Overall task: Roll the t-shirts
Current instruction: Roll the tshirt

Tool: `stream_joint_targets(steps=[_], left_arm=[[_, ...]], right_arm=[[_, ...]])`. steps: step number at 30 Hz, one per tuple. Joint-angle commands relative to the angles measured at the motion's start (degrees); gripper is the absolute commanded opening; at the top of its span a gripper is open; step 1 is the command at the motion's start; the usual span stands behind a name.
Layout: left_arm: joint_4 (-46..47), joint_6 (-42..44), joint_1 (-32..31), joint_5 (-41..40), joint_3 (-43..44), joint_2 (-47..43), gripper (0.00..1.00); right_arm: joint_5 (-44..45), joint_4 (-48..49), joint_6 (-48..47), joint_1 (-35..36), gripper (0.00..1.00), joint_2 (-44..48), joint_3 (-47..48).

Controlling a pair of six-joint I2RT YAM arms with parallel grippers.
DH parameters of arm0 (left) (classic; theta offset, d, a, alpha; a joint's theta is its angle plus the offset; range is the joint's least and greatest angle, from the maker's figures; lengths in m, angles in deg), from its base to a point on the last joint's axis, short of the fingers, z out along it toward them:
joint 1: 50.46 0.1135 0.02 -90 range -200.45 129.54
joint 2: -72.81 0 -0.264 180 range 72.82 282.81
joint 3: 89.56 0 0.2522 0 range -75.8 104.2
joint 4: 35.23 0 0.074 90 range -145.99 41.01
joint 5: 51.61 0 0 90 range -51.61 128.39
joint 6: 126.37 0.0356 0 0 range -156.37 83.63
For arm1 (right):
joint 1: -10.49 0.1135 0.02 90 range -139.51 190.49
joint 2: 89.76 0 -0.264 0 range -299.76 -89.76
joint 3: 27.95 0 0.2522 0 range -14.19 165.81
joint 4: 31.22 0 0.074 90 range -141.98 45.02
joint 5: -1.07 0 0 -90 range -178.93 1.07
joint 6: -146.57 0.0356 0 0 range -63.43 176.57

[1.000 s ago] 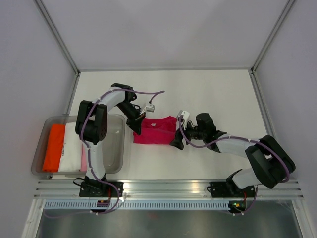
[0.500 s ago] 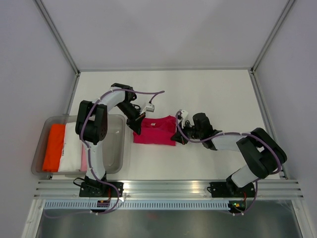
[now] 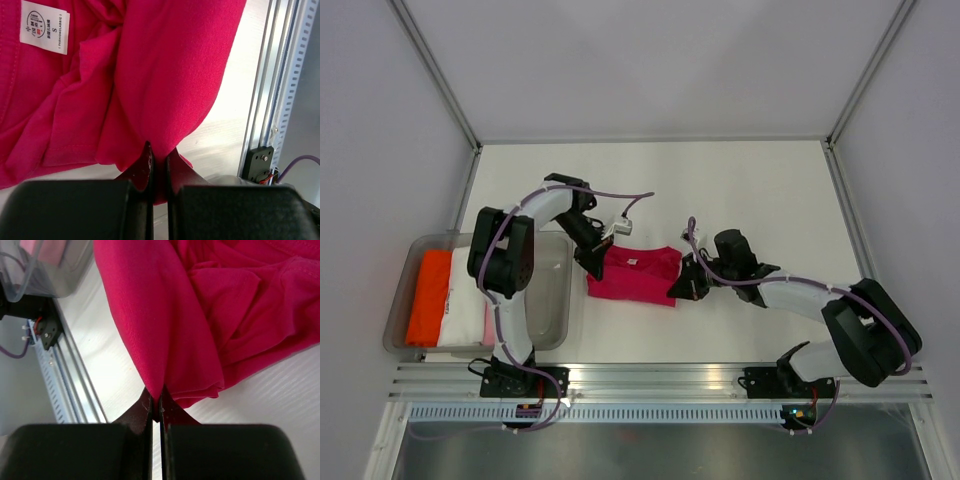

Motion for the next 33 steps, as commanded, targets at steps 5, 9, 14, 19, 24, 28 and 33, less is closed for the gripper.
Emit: stream_joint_targets(steps=[5,9,14,19,24,28,33], left_arm=[[-3.7,0.9,-0.5,0.7,-0.4,-2.5,0.19],[-1.7,-0.9,-0.4,1.0,2.1,-2.0,0.42],[-0.4,0.2,-0.4,-0.4,1.8,-4.4,0.57],[-1.6,2.0,-0.4,-1.1,2.8,-5.3,0.61],[-2.3,2.3,-0.5,0.2,3.1,-7.3,0.66],[0.5,0.8,-2.2,0.1,-2.8,-10.0,0.66],[3.5,-1.2,-3.6,-1.2,-7.6,-11.4,0.65]], right_arm=[[-3.4,-3.0,5.7,0.1,0.0,5.0,-3.4],[-4.6,-3.3,6.2,-1.0,0.0,1.1,-1.3],[-6.0,-2.1,7.1,-3.2,0.0,0.6,-1.1],[-8.2,1.4,10.7,-5.4,0.0,0.2,-0.7],[-9.3,1.2,13.9,-6.4,0.0,0.1,-0.6],[-9.1,0.9,16.3,-6.4,0.0,1.9,-2.4],[-8.5,-1.5,16.8,-6.4,0.0,5.0,-4.1]])
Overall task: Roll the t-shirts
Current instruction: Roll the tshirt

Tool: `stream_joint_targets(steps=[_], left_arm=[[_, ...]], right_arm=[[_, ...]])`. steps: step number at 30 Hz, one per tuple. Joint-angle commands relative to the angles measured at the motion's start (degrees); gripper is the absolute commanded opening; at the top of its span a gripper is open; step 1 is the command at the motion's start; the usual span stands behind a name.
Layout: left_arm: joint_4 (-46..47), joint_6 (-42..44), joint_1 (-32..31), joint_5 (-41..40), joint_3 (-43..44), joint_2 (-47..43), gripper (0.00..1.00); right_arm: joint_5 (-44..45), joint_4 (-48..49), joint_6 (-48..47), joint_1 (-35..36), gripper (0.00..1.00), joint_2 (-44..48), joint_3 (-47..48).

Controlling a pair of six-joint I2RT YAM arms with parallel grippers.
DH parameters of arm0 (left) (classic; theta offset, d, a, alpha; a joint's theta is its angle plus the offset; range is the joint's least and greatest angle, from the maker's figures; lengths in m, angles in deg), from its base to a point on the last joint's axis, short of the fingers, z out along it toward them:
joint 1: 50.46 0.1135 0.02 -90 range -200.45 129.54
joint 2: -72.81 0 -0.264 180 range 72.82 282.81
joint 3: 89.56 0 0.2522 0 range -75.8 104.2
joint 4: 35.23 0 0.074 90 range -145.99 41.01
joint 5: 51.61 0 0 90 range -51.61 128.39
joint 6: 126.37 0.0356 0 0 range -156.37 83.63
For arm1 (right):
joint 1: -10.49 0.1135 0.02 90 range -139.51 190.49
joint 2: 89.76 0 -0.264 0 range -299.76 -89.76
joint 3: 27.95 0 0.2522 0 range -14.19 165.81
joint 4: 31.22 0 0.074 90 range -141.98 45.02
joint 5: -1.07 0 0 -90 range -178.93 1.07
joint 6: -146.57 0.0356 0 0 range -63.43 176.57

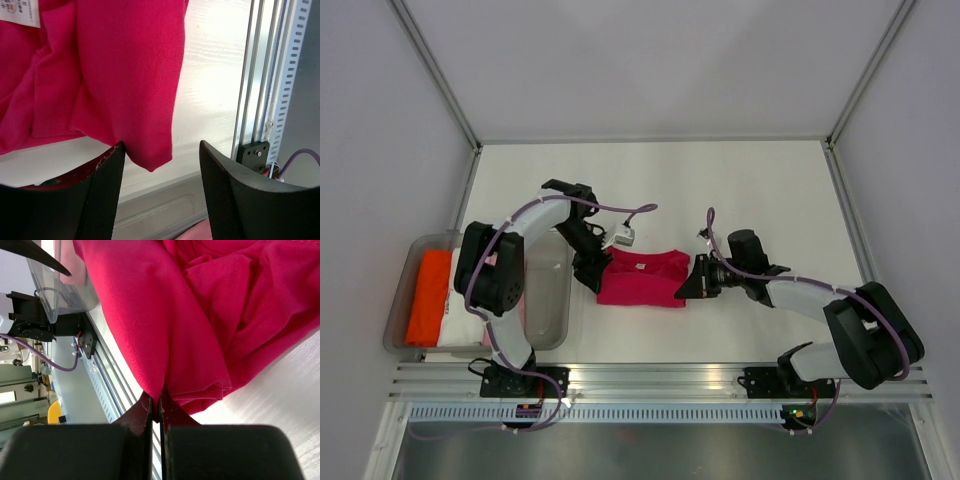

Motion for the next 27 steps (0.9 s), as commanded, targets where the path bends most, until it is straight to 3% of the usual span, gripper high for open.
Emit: stream_joint_targets(steps=[1,4,5,8,14,21,27], left_arm=[[2.1,-1.0,-0.4,0.9,-1.2,-1.8,0.65],[3.8,-2.7,-0.9,1.6,-1.2,-1.6,0.57],[4.9,-3.6,-1.3,1.8,-1.0,-1.0,0.43],[5.0,-4.8,-2.2,3.0,-0.9,-0.3,0.25],[5.7,-4.9,-3.7,3.4,-3.5,-0.9,0.03],[2.7,-2.5,-3.9,2.5,-3.7,-1.1,0.02],[-3.5,-1.1,-4.0,6.6,-2.4,-0.7,0.02]], right_arm=[[-0.9,0.5,2.6,-0.2,0.0,3.6,-1.6],[-1.1,1.1,3.3,-0.2,0.0,4.5,-2.8],[-1.2,1.3,3.2,-0.2,0.0,4.7,-3.0],[-0.7,0.5,3.1,-0.2,0.0,5.4,-3.2],[-0.1,-0.9,2.3,-0.2,0.0,6.2,-3.6],[-0.8,-4.8,1.2,-0.2,0.0,8.2,-5.4],[-2.3,-3.1,8.3,2.3,0.0,13.4,-8.9]])
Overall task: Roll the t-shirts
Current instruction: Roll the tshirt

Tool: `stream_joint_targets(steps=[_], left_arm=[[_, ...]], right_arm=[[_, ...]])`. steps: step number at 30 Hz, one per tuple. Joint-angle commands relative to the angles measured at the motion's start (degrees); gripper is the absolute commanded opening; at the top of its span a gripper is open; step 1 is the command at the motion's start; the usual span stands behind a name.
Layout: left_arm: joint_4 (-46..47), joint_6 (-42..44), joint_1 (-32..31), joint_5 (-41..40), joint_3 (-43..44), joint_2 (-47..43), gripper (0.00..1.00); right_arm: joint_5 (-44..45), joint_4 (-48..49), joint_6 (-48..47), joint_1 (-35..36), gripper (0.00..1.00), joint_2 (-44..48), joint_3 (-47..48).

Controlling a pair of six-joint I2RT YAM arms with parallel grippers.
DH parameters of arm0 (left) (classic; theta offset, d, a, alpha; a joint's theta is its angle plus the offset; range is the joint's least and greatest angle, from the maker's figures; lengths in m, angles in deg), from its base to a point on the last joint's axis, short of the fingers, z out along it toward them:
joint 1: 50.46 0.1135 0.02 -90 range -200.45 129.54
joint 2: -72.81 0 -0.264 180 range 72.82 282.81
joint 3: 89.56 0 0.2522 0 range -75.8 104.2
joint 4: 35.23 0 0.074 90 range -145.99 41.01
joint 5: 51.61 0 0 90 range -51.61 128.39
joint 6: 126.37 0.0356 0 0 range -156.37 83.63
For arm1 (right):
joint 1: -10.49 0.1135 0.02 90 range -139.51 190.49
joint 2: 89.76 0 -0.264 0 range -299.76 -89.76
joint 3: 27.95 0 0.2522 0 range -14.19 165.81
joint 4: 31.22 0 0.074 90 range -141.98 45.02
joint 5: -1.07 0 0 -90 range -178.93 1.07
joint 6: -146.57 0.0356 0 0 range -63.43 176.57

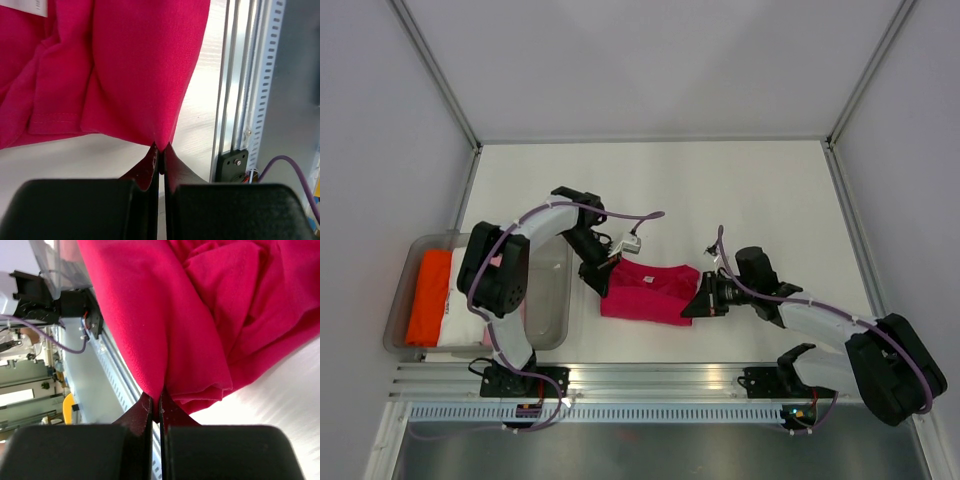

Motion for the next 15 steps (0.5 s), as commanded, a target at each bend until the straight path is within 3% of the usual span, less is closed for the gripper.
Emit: stream_joint_targets(steps=[1,3,9,15], left_arm=[[-5.7,2.0,-0.1,5.8,2.8,-0.3,0.02],[-5.2,0.6,0.3,5.9,5.0,1.4,0.02],[1.8,-7.6,1.7,-0.6,10.8,6.5,0.03],[8.4,-12.7,1.6,-5.4,11.2,6.8,0.12]], right_arm=[[-2.5,3.7,5.9,1.2,0.0,4.4,-2.7],[-1.7,4.8,6.5,0.9,0.0,5.3,-3.4],[-4.1,4.8,3.6,-4.6,0.0,-4.7,2.1],[-5.8,6.3,4.1,-8.1,0.0,-11.4,3.8]])
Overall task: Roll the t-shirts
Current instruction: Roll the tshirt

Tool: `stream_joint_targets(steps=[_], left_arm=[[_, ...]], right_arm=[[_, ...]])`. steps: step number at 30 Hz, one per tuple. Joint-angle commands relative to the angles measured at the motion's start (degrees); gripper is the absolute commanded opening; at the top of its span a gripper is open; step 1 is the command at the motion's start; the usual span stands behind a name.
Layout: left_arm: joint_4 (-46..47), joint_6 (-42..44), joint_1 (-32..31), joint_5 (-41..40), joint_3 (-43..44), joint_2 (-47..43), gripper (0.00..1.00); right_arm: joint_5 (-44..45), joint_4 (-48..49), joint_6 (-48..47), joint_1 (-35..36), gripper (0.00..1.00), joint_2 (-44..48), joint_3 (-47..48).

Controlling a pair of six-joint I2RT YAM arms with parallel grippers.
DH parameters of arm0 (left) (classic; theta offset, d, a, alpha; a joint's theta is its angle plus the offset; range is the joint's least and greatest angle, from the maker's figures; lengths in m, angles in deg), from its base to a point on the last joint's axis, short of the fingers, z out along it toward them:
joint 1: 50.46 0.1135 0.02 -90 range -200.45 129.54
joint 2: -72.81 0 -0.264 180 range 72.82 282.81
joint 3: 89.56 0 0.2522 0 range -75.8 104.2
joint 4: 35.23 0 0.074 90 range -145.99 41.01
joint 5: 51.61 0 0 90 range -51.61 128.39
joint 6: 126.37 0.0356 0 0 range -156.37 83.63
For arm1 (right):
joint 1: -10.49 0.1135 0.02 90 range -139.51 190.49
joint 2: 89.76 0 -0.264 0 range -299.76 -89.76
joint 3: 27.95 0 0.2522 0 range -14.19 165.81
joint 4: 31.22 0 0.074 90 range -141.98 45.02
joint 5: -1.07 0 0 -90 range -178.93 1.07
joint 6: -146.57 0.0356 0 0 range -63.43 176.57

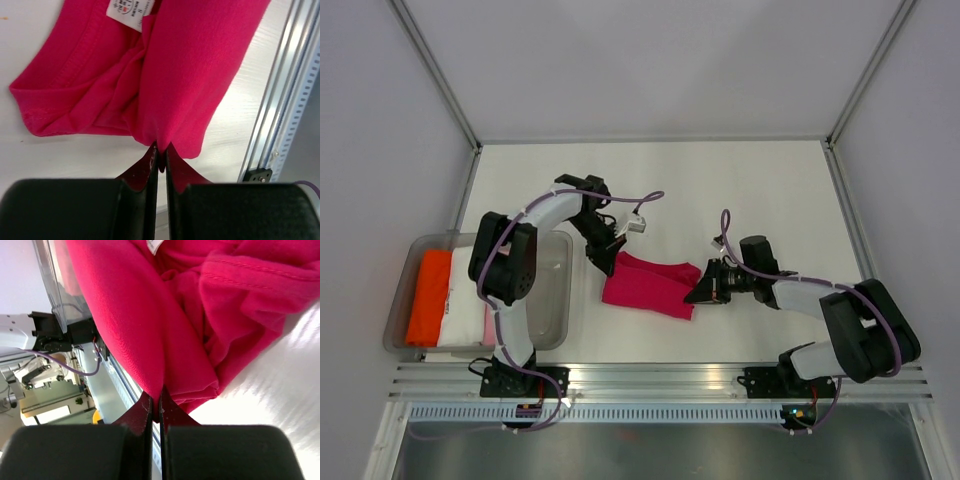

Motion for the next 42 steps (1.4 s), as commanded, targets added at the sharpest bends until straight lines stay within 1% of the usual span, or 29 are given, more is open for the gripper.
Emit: stream_joint_targets(steps=[1,6,9,11,12,16,19,20,21,24,25,27,28,29,30,31,32,33,34,35,36,37,42], left_arm=[[5.4,-5.3,0.1,-3.9,1.8,0.3,0.14],[6.8,-7.0,0.1,-5.8,2.3,0.1,0.21],[7.3,-7.1,0.1,-6.9,2.1,-0.5,0.28],[7.6,-7.3,0.1,-7.6,2.0,-1.0,0.3],[7.8,-7.3,0.1,-8.4,2.1,-1.1,0.33],[8.8,-6.7,0.1,-11.3,2.8,-2.6,0.37],[10.9,-5.4,0.2,-13.9,4.1,-5.7,0.38],[12.5,-4.9,0.2,-14.5,4.5,-7.8,0.39],[13.2,-4.4,0.1,-14.2,4.7,-9.1,0.43],[14.1,-0.9,-0.8,-12.1,4.4,-13.8,0.51],[14.3,1.5,-1.5,-11.9,3.9,-14.9,0.53],[15.6,4.5,-3.1,-12.6,0.5,-18.9,0.54],[16.7,7.7,-4.8,-12.9,-3.2,-20.7,0.55],[18.3,9.2,-5.7,-13.5,-5.5,-22.5,0.57],[22.2,10.6,-7.5,-13.9,-8.1,-26.2,0.62],[23.7,13.3,-8.7,-14.6,-10.8,-27.9,0.64],[25.5,14.5,-10.0,-16.0,-16.1,-29.3,0.66],[27.1,15.4,-12.5,-16.9,-18.7,-30.8,0.69],[30.4,16.3,-13.5,-17.9,-20.9,-32.5,0.7],[33.1,17.1,-14.7,-19.0,-24.4,-33.4,0.7],[33.1,17.1,-15.1,-19.5,-25.8,-33.4,0.71],[36.1,17.7,-15.3,-20.0,-28.2,-33.5,0.71],[39.1,18.8,-15.9,-21.6,-30.7,-31.4,0.72]], right_arm=[[-2.2,2.1,0.1,-2.2,0.0,-3.1,1.6],[-2.4,4.1,1.4,-3.4,0.0,-6.7,2.0],[-1.2,4.2,2.0,-3.4,0.0,-7.5,2.5],[-0.6,4.3,2.3,-3.5,0.0,-7.6,2.8],[-0.3,4.0,2.4,-3.5,0.0,-7.9,2.9],[1.2,2.6,2.6,-3.5,0.0,-9.2,4.1],[2.0,2.7,4.1,-3.5,0.0,-9.8,4.6],[2.3,2.6,4.3,-3.5,0.0,-9.9,4.9],[2.3,2.4,4.5,-3.5,0.0,-9.9,5.1],[3.0,2.0,6.1,-3.5,0.0,-10.3,5.5],[3.0,1.8,6.4,-3.4,0.0,-10.7,5.7],[2.8,1.6,7.2,-3.5,0.0,-11.7,6.2],[2.9,1.5,7.3,-3.5,0.0,-12.0,6.4],[3.2,1.8,7.8,-3.5,0.0,-12.1,6.5],[3.5,1.8,7.9,-3.5,0.0,-12.2,6.5],[3.6,1.8,8.0,-3.5,0.0,-12.2,6.6],[3.7,2.0,8.0,-3.4,0.0,-12.2,6.9],[3.7,1.9,8.0,-3.5,0.0,-12.2,7.1],[3.8,1.8,8.0,-3.5,0.0,-12.1,7.2],[3.8,1.8,7.8,-3.5,0.0,-12.2,7.3],[3.8,1.8,7.6,-3.5,0.0,-12.3,7.4],[3.8,1.7,7.5,-3.5,0.0,-12.3,7.6],[3.3,0.7,5.8,-3.5,0.0,-13.4,8.0]])
